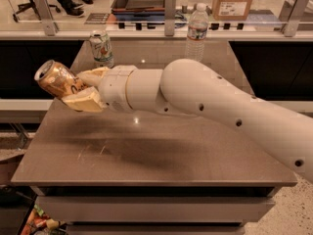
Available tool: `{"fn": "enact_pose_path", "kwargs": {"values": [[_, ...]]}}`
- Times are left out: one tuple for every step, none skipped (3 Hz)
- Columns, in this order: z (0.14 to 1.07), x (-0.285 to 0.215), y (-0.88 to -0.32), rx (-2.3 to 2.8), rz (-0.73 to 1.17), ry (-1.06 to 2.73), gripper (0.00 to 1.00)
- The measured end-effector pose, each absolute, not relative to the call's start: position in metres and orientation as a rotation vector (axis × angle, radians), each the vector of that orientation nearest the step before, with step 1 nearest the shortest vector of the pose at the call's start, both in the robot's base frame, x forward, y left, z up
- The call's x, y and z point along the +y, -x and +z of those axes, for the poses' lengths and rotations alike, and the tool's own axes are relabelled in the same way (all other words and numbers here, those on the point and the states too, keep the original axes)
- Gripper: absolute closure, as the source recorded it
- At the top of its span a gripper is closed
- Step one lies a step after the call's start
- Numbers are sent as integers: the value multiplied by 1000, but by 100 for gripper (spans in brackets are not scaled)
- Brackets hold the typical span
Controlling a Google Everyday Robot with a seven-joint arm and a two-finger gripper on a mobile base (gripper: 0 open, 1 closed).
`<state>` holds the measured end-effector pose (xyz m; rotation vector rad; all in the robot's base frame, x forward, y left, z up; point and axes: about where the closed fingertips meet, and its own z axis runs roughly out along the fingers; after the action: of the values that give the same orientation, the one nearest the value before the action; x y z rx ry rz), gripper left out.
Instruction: Place orange can upright
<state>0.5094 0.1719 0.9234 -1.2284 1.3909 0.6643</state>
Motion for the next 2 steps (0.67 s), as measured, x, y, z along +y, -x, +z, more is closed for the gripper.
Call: {"fn": "enact_pose_path", "kwargs": {"values": [[907,182,-517,1396,716,1226,100],[884,192,-527,1412,789,1213,100]]}}
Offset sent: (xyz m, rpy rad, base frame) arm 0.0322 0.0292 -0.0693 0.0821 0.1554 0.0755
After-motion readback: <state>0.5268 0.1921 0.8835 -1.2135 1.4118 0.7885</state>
